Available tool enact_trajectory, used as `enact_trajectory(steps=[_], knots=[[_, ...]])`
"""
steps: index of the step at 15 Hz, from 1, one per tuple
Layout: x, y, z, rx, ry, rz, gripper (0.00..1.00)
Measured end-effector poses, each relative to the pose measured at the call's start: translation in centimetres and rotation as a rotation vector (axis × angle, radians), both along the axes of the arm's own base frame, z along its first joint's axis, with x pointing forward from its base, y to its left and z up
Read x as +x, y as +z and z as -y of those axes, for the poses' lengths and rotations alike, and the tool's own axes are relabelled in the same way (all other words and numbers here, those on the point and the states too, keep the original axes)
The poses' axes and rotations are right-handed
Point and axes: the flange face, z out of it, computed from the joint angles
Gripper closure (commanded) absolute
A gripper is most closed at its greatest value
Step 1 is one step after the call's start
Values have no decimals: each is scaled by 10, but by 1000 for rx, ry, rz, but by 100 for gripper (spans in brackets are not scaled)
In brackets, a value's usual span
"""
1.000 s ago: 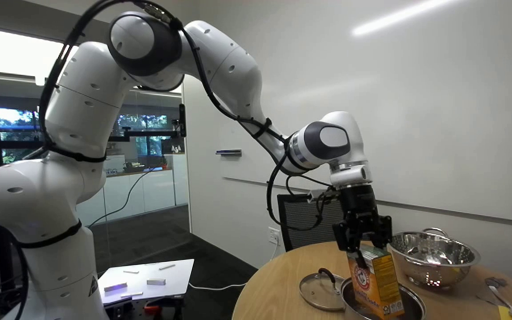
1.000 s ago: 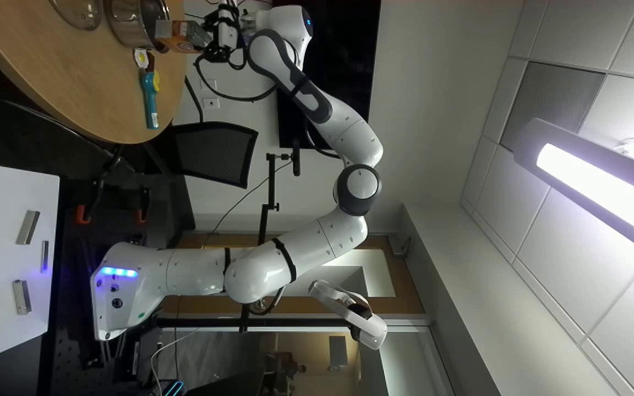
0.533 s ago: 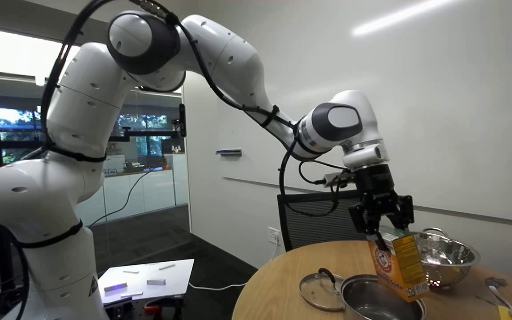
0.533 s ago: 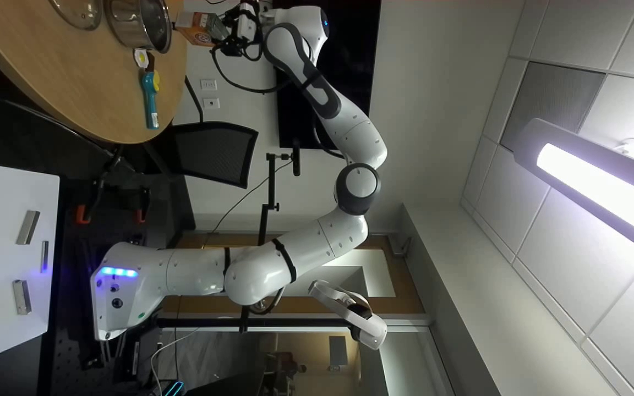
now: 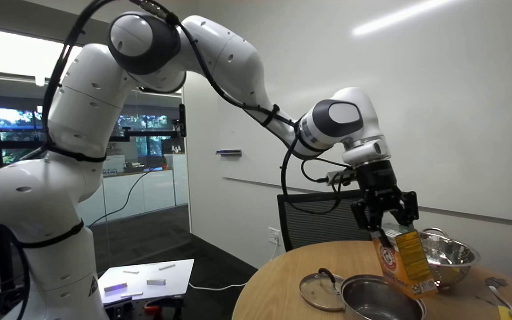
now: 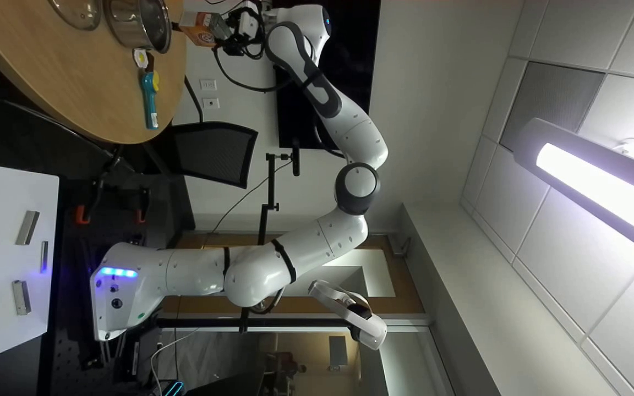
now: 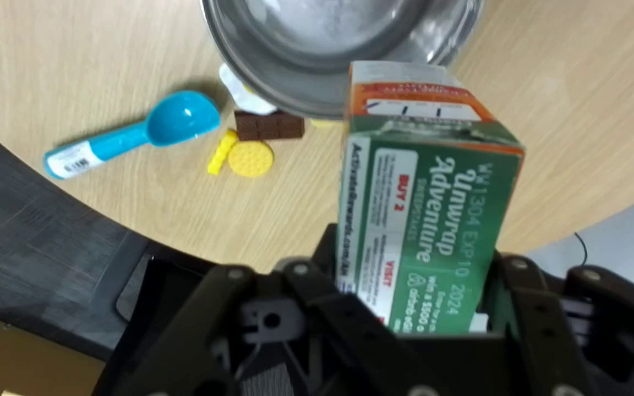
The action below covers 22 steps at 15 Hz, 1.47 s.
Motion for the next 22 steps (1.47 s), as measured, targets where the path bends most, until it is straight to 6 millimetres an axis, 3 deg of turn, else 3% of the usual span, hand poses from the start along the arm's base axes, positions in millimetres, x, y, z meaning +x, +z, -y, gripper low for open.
enact_trajectory(steps=[5, 12, 22], knots=[[4, 24, 8, -298, -20, 27, 73], [7, 53, 1, -700, 51, -28, 73], [21, 66, -19, -1096, 278, -16, 73]])
